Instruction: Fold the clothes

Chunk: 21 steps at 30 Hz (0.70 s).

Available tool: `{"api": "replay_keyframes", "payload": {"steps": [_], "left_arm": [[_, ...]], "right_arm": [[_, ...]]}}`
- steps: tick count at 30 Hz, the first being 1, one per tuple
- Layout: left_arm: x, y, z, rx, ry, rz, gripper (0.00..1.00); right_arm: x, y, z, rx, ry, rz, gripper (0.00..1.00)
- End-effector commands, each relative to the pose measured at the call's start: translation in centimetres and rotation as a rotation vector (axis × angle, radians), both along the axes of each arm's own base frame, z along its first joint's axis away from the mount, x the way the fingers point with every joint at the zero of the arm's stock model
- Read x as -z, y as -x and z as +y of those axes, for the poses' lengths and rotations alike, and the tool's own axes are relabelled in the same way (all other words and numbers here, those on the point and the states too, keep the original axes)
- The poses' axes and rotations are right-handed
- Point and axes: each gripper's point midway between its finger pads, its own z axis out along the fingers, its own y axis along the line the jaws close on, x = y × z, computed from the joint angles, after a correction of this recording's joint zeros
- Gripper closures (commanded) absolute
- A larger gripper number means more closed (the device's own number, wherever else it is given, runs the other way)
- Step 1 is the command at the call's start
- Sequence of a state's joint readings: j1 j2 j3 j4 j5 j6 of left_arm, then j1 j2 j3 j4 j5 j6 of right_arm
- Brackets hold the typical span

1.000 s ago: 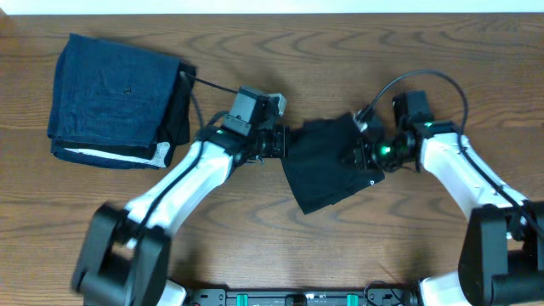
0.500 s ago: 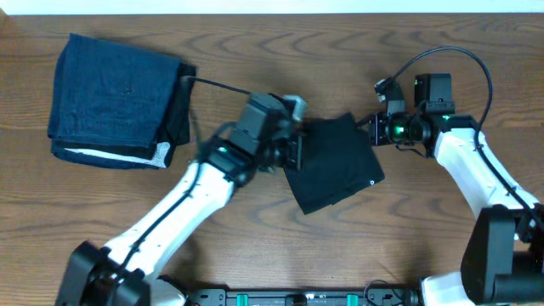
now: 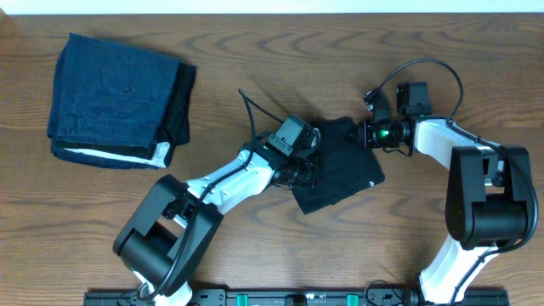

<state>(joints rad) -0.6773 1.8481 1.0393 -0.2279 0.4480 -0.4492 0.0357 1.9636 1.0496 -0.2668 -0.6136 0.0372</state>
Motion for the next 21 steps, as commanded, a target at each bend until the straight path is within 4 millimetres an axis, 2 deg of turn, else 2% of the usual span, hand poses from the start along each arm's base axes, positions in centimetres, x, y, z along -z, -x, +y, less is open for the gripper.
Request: {"api": "replay_keyframes", "payload": {"steps": [1, 4, 8, 13, 15, 17, 18, 19, 21], "left_arm": [[1.3, 0.7, -0.2, -0.001, -0.033, 0.036, 0.94], [1.4, 1.4, -0.8, 0.036, -0.035, 0.027, 0.94], [0.0, 1.2, -1.7, 0.058, -0.003, -0.018, 0.94], [-4.3, 0.4, -2.4, 0.058, 0.07, -0.106, 0.94], [-6.3, 0.2, -2.6, 0.07, 0.101, -0.155, 0.94], [-7.7, 0.0, -2.6, 0.089, 0.119, -0.203, 0.93], [-8.1, -0.1, -2.6, 0.097, 0.123, -0.224, 0.89], [-8.4, -0.4, -2.6, 0.101, 0.121, -0.246, 0.85], [-8.2, -1.2, -2.3, 0.078, 0.095, -0.284, 0.83]], "right_arm": [[0.6, 0.0, -0.5, 0.014, 0.013, 0.016, 0.95], [-0.4, -0.3, -0.7, 0.019, 0.011, -0.006, 0.93], [-4.1, -0.3, -0.4, 0.008, -0.05, -0.061, 0.89], [-10.2, 0.7, -1.0, 0.007, -0.094, -0.146, 0.89], [-12.1, 1.6, -1.5, 0.019, -0.092, -0.156, 0.92], [-13.3, 2.7, -1.6, 0.024, -0.09, -0.149, 0.97], [-13.5, 3.2, -1.7, 0.026, -0.082, -0.14, 0.99], [-13.6, 3.6, -1.9, 0.032, -0.07, -0.126, 0.99], [-13.0, 4.3, -2.3, 0.047, -0.044, -0.086, 0.99]]}}
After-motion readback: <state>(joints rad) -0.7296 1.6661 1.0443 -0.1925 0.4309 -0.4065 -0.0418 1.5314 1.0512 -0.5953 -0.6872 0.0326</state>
